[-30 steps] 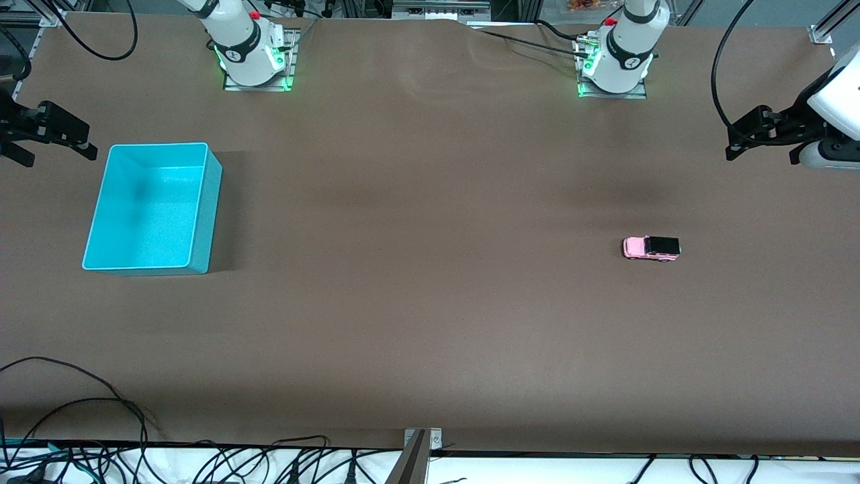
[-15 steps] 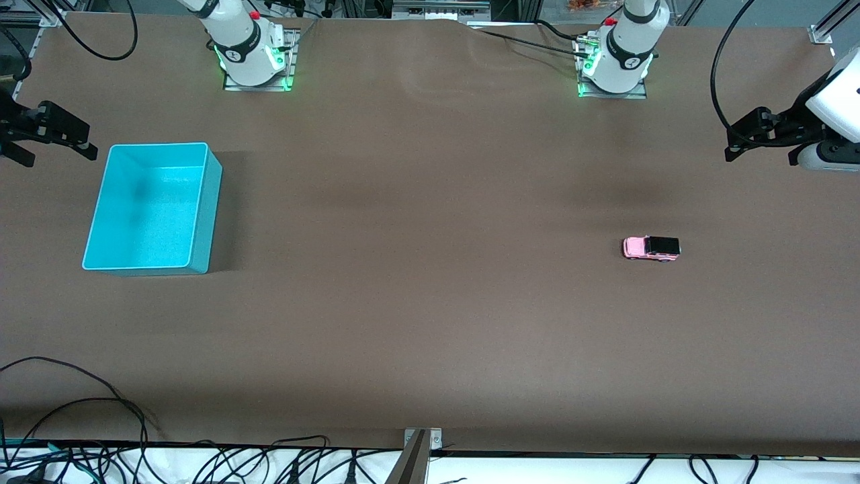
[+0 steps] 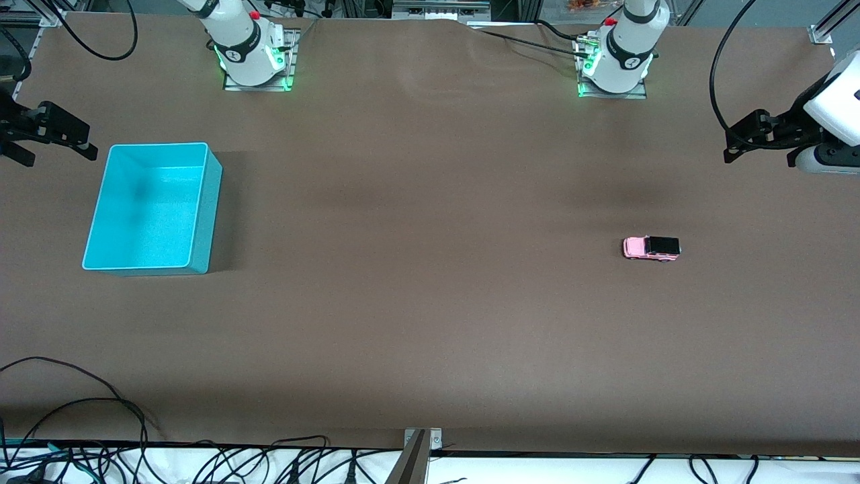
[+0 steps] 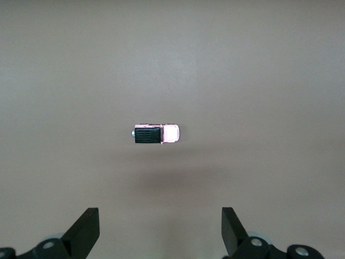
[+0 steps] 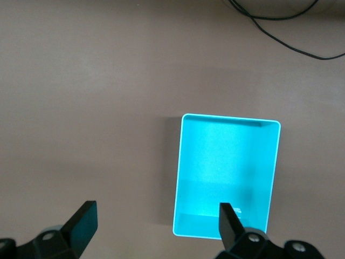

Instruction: Wind and store pink jeep toy

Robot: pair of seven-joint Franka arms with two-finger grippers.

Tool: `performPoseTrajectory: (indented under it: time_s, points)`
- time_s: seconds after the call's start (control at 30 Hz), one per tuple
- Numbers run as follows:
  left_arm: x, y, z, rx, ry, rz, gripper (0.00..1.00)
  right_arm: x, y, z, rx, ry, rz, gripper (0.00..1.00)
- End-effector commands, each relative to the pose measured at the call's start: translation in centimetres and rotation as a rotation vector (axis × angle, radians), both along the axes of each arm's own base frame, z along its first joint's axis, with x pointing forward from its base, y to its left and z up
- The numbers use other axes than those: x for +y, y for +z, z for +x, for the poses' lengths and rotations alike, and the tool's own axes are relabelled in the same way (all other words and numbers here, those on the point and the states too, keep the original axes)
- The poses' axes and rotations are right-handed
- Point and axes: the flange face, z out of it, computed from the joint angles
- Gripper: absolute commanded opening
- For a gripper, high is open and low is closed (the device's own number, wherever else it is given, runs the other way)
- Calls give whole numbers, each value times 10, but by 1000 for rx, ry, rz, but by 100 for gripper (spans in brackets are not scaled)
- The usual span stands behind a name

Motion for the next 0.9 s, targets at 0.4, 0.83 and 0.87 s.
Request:
performPoseTrajectory:
  time_s: [0.4,0.83,0.87]
  points:
    - [-2,-22,17,52,-5,-33,100,3,5,0,6,-10,-5,100]
    - [8,-44,28,92,-311,-51,100,3,5,0,7,-9,-5,100]
    - [12,-45,28,95,-325,-54,100,3,4,0,9,-9,-5,100]
